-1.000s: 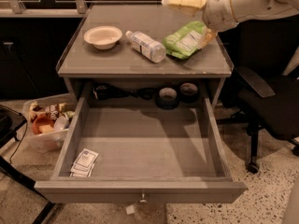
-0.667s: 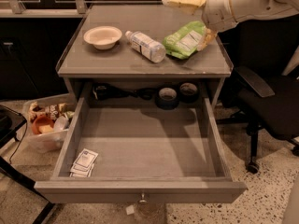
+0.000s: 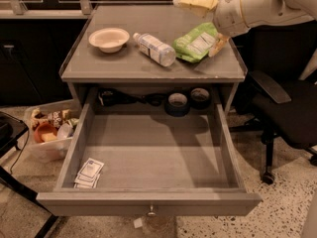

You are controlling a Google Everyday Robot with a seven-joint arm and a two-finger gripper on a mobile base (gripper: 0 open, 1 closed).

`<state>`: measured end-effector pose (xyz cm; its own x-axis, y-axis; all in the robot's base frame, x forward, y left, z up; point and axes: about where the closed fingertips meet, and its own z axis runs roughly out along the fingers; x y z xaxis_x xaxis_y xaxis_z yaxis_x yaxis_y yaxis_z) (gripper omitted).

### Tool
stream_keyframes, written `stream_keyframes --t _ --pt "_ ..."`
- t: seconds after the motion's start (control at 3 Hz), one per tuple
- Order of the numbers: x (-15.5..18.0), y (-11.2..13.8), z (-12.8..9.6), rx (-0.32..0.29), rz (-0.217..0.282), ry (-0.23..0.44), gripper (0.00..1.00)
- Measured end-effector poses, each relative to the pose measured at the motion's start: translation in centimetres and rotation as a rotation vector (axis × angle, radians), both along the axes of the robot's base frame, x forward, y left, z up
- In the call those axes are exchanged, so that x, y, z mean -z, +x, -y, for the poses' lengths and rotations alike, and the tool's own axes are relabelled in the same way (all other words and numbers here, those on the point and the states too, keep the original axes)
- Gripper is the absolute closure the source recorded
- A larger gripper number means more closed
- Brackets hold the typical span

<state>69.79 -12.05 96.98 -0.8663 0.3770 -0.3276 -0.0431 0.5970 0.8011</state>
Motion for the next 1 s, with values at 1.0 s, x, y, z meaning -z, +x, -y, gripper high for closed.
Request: stream_keyframes --t 1.0 --pt "3.8 5.7 2.1 0.294 -0.009 0.162 0.00"
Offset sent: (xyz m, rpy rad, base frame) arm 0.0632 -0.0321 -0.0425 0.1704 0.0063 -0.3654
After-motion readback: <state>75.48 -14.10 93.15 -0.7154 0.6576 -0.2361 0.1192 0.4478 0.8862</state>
